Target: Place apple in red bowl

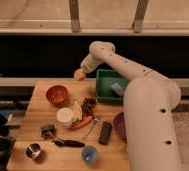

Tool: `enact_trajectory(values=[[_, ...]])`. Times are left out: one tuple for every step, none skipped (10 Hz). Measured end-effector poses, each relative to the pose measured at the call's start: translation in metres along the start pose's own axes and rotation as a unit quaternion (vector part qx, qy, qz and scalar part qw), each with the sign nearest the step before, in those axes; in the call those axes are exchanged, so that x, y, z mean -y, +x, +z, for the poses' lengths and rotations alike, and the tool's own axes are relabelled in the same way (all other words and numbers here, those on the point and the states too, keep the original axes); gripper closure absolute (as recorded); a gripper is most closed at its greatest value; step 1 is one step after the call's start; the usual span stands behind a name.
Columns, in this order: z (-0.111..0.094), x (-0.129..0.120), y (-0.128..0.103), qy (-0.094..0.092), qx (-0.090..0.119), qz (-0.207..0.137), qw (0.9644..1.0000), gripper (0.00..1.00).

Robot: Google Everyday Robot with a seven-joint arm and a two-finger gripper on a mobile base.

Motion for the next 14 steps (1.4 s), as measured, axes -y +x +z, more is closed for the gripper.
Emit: enact_trajectory(values=[[0.002,-0.001,0.001,-0.003,-0.002,-0.002,1.0,0.82],[0.005,-0.001,0.004,-0.009,-0.004,-0.006,0.9999,0.82],[0.016,-0.01,0.003,-0.023,-0.006,-0.015,0.9996,0.82],[0.028,-0.024,-0.005,-0.039,-0.006,-0.026,0.9989,0.82],[0.036,-0.034,-0.01,-0.053,-0.003,-0.035,0.998,0.82],[0.038,-0.039,-0.01,-0.061,-0.001,-0.041,0.9973,0.82],[0.04,-0.047,-0.011,-0.07,0.002,-0.049,0.9964,0.82],[0.041,-0.053,-0.016,-0.076,0.005,-0.056,0.9956,0.82],[0.043,-0.059,-0.018,-0.084,0.007,-0.062,0.9945,0.82],[0.045,-0.065,-0.018,-0.091,0.008,-0.069,0.9934,0.82],[0.047,-0.072,-0.021,-0.102,0.01,-0.076,0.9918,0.82],[0.054,-0.082,-0.023,-0.115,0.006,-0.084,0.9898,0.82],[0.064,-0.093,-0.026,-0.129,0.002,-0.091,0.9874,0.8],[0.074,-0.102,-0.027,-0.144,-0.002,-0.094,0.9851,0.74]])
